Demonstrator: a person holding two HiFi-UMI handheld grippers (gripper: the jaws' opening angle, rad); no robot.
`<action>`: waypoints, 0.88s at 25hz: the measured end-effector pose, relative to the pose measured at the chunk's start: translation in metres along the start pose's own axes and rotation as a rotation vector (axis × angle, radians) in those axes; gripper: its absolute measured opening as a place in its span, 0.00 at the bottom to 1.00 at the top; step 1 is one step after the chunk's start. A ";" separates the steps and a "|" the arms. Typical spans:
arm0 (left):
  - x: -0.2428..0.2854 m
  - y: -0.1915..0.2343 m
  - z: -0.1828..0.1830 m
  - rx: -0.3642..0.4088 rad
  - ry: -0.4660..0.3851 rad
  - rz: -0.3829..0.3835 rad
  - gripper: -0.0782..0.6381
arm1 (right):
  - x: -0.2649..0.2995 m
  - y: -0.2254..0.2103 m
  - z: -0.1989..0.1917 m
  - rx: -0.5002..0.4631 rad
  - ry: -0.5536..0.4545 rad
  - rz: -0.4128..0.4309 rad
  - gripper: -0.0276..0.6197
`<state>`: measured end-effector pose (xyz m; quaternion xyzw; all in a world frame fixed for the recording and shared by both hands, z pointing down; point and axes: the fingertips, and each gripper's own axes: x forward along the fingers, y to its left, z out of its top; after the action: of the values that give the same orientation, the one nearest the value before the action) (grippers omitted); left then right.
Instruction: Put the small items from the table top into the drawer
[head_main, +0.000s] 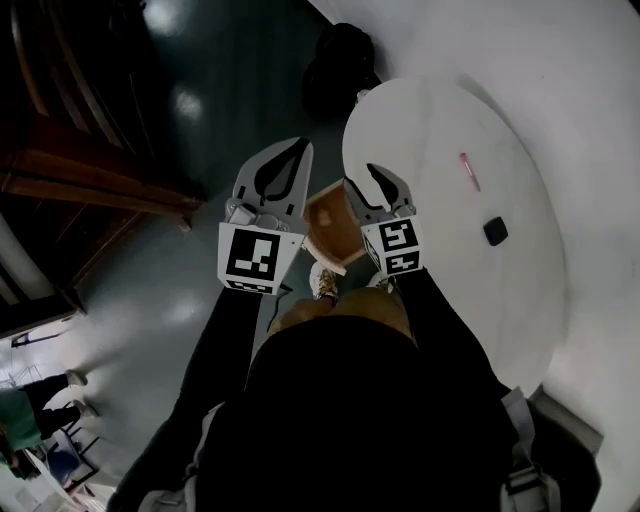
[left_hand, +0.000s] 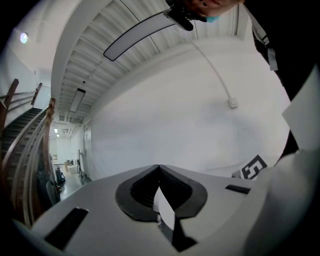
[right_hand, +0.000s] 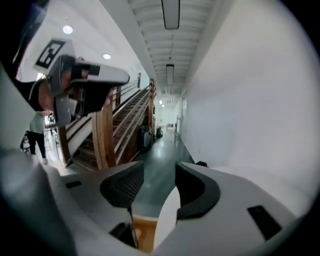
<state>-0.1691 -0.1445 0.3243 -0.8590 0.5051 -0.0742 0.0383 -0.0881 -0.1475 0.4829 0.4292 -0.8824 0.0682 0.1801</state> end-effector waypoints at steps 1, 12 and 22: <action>0.004 -0.002 0.001 0.006 -0.005 -0.013 0.13 | -0.007 -0.010 0.019 -0.012 -0.045 -0.028 0.37; 0.036 -0.034 0.017 0.027 -0.064 -0.132 0.13 | -0.102 -0.065 0.134 -0.104 -0.328 -0.207 0.37; 0.085 -0.102 0.031 0.018 -0.087 -0.316 0.13 | -0.155 -0.123 0.111 -0.050 -0.269 -0.387 0.36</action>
<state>-0.0355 -0.1695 0.3155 -0.9298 0.3608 -0.0466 0.0557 0.0675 -0.1411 0.3174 0.5910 -0.8012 -0.0472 0.0814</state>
